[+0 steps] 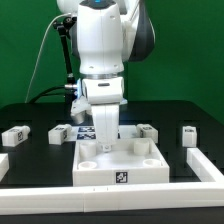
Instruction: Assemble one leg
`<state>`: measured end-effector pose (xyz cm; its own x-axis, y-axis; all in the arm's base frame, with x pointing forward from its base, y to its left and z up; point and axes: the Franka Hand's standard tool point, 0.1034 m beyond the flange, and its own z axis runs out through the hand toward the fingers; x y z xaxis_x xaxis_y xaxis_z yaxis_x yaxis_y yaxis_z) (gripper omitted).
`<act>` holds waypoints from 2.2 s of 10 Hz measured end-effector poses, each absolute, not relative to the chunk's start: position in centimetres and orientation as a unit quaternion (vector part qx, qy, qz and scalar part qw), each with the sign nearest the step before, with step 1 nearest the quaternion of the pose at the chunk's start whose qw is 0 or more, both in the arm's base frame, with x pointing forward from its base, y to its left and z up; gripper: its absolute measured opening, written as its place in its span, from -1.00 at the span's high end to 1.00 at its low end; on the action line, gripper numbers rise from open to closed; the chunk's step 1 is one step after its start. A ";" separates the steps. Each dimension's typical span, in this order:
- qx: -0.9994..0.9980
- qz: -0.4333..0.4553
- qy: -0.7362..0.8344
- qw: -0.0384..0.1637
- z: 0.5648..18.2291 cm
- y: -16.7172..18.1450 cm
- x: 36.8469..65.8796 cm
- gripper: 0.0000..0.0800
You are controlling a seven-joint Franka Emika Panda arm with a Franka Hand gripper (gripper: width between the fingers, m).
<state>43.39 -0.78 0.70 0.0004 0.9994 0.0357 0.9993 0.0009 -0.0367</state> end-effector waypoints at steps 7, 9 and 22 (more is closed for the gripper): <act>-0.693 -0.019 -0.721 0.024 0.7 4.0 46.9 0.84; -0.698 -0.018 -0.715 0.028 0.7 4.7 47.7 0.84; -0.707 -0.017 -0.706 0.028 0.7 4.7 47.9 -0.62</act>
Offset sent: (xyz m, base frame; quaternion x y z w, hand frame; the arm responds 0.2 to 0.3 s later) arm 0.0229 0.0357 -0.0083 0.0027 0.0019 -0.0150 0.9999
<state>47.91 4.72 0.75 0.0026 0.9979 0.0642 0.9999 -0.0016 -0.0151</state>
